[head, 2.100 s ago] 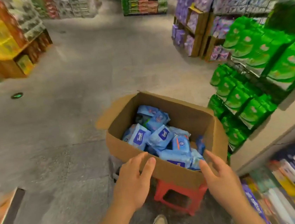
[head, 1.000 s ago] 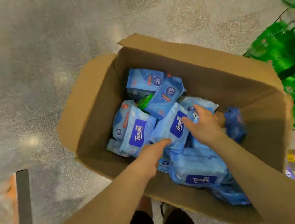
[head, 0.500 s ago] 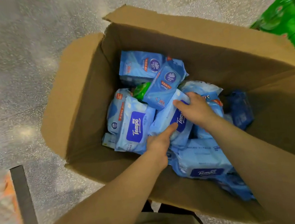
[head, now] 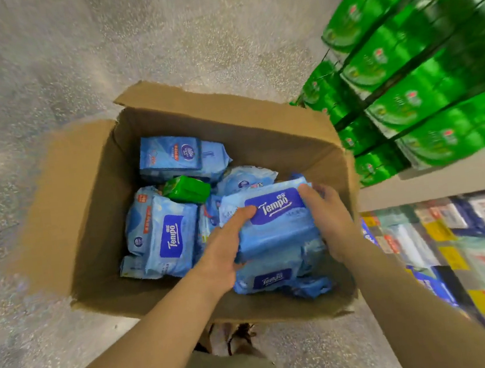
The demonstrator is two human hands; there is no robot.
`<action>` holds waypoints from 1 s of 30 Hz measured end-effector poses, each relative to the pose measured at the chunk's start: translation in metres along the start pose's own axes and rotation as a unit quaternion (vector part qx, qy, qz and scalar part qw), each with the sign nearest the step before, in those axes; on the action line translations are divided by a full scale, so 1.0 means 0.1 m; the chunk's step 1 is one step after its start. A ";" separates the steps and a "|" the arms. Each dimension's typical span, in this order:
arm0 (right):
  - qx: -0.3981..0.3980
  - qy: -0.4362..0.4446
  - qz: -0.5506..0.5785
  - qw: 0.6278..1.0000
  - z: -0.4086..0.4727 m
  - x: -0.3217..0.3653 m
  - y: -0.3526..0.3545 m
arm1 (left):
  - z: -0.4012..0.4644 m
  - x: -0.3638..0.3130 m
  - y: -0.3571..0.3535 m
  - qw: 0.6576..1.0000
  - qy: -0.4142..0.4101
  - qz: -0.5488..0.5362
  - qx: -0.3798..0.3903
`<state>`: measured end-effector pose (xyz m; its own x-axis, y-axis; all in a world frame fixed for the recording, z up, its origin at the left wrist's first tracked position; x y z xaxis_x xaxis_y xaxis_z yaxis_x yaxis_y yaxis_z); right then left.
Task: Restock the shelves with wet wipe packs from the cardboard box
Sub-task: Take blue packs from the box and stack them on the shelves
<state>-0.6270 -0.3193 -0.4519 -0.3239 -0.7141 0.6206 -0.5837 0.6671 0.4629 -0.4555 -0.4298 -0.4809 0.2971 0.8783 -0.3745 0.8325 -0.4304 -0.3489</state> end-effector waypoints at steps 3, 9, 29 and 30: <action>-0.002 0.012 0.091 0.996 -0.27 0.00 0.47 | -0.18 0.02 -0.38 0.997 -0.017 0.035 0.059; -0.055 -0.020 0.142 0.988 -0.81 -0.42 1.53 | -0.70 0.25 -1.25 0.979 -0.070 0.138 0.136; -0.368 0.073 0.286 0.882 -3.45 -2.94 4.71 | -2.57 3.11 -4.30 0.746 -0.152 0.489 0.426; -0.379 0.073 0.299 0.873 -3.57 -3.06 4.81 | -2.65 3.24 -4.39 0.732 -0.161 0.501 0.433</action>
<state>-0.5429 0.2955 -0.1936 -0.2710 -0.1932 0.9430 0.3349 0.8995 0.2805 -0.6012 0.0992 -0.2216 0.3132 -0.0026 -0.9497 -0.3782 -0.9176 -0.1223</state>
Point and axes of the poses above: each hand's wrist, its own z-axis towards the middle knuckle, its own y-axis out of the back of the hand, x = y × z, the point moved 5 cm from there along z, towards the middle knuckle, and after that the axes turned 1 degree about -y, right-handed, at the moved point
